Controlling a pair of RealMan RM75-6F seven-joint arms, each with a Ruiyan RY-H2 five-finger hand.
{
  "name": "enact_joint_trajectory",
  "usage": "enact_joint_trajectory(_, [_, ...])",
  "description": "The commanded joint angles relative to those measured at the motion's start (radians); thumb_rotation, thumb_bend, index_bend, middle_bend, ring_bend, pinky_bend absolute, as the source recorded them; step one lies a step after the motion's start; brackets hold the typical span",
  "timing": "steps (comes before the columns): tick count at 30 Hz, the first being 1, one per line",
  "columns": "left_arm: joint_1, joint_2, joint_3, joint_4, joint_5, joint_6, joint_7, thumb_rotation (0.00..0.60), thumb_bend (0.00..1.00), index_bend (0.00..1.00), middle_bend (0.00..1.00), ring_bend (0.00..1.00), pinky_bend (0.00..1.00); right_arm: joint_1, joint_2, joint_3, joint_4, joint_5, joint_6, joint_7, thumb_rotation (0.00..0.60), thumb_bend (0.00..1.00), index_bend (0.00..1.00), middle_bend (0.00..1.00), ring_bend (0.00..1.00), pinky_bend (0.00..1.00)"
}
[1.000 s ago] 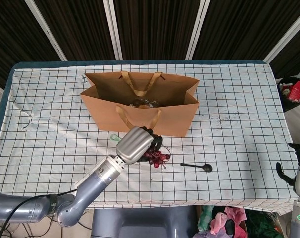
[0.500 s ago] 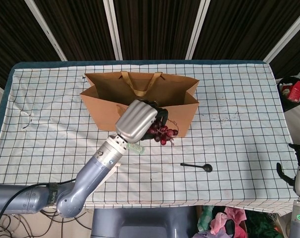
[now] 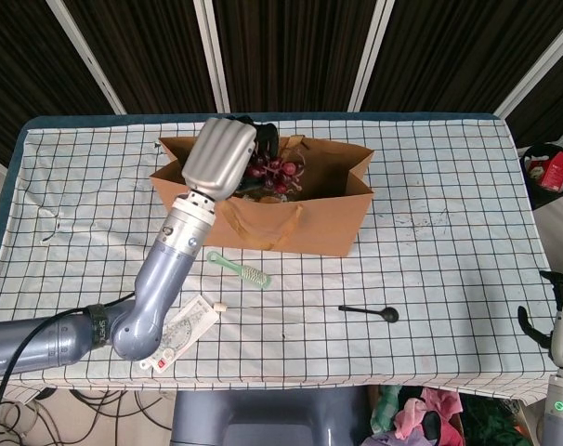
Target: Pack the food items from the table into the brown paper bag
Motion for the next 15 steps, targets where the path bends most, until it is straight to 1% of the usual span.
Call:
enact_joint_trajectory(1, [-0.01,-0.007,0.009,0.062,-0.004,-0.008,-0.045,0.6,0.4,0.61,0.62,0.48,0.55,0.001,-0.003,0.0,0.003,0.001,0.0,-0.004,0.6,0.27,0.25,0.22,0.31,0.3])
enact_joint_trajectory(4, [-0.021,-0.02,0.022,0.111,0.022,-0.025,-0.079,0.6,0.4,0.59,0.61,0.46,0.55,0.001,-0.006,-0.001,0.003,0.003,-0.004,-0.003,0.6,0.27,0.25,0.22,0.31,0.3])
enact_joint_trajectory(6, [-0.028,-0.03,0.034,0.14,0.047,-0.031,-0.097,0.6,0.37,0.57,0.6,0.44,0.54,0.001,-0.005,-0.003,0.001,0.003,-0.008,0.0,0.6,0.27,0.25,0.22,0.31,0.3])
enact_joint_trajectory(9, [-0.042,-0.04,0.061,0.172,0.047,-0.053,-0.089,0.6,0.19,0.51,0.53,0.36,0.51,0.003,-0.008,-0.004,0.005,0.003,-0.011,-0.005,0.6,0.27,0.25,0.22,0.31,0.3])
enact_joint_trajectory(10, [-0.047,-0.041,0.069,0.175,0.037,-0.059,-0.078,0.6,0.16,0.48,0.5,0.33,0.48,0.003,-0.008,-0.004,0.006,0.003,-0.012,-0.006,0.6,0.27,0.25,0.22,0.31,0.3])
enact_joint_trajectory(12, [-0.058,-0.043,0.08,0.18,0.018,-0.057,-0.052,0.6,0.14,0.42,0.41,0.25,0.41,0.003,-0.009,-0.005,0.007,0.003,-0.013,-0.005,0.6,0.27,0.25,0.22,0.31,0.3])
enact_joint_trajectory(15, [-0.072,-0.051,0.097,0.183,-0.005,-0.036,-0.006,0.6,0.09,0.32,0.28,0.11,0.26,0.003,-0.008,-0.005,0.008,0.003,-0.015,-0.001,0.6,0.27,0.25,0.22,0.31,0.3])
